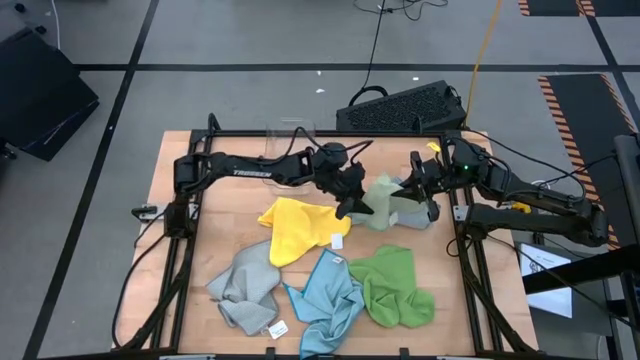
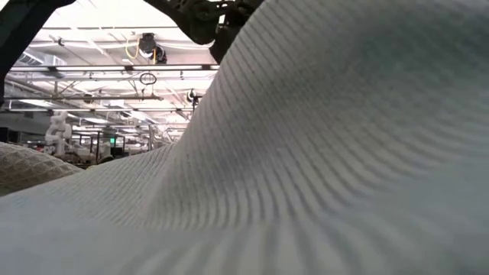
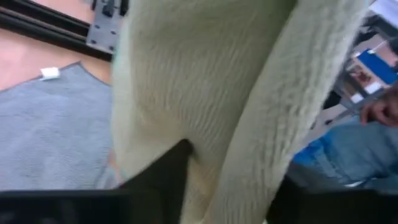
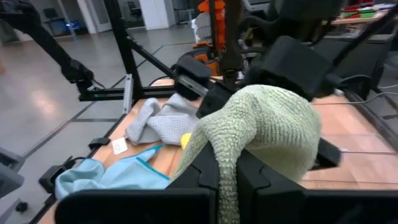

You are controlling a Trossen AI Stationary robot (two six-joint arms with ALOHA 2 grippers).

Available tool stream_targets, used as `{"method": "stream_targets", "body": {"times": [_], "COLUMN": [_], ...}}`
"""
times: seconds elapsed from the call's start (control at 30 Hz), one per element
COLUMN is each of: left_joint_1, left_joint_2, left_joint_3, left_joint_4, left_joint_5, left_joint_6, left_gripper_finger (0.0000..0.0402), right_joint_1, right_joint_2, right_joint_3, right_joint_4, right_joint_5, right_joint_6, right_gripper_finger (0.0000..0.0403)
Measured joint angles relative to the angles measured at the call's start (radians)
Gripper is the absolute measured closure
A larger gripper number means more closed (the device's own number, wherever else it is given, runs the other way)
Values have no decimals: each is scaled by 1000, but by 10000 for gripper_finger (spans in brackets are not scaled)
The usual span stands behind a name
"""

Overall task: Fold microfiber towels
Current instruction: Fold the light green microfiber cloth

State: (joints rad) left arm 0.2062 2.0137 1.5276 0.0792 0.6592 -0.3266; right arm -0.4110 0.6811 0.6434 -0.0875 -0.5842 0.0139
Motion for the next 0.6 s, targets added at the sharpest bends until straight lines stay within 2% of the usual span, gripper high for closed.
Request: {"method": "stream_targets", "body": {"times": [0.1, 0.17, 0.23, 0.4, 0.6], "left_joint_1": [2, 2, -1, -52, -153], "left_joint_2": [-16, -28, -54, -142, -178], "left_joint_3": [0, 0, 0, 0, 1], "left_joint_4": [-37, -64, -131, -270, -282], "left_joint_5": [19, 20, -13, -181, -363], "left_joint_6": [-61, -107, -150, -161, -276], "left_gripper_finger": [348, 384, 385, 386, 391], "right_joint_1": [0, -1, 0, 0, 1], "right_joint_2": [0, -1, 0, 3, 4], "right_joint_3": [0, 0, -1, -1, -1], "right_joint_4": [-2, -5, -20, -45, -81], "right_joint_5": [31, 35, 35, 36, 28], "right_joint_6": [0, 4, 12, 123, 476], "right_gripper_finger": [398, 398, 398, 392, 388]}}
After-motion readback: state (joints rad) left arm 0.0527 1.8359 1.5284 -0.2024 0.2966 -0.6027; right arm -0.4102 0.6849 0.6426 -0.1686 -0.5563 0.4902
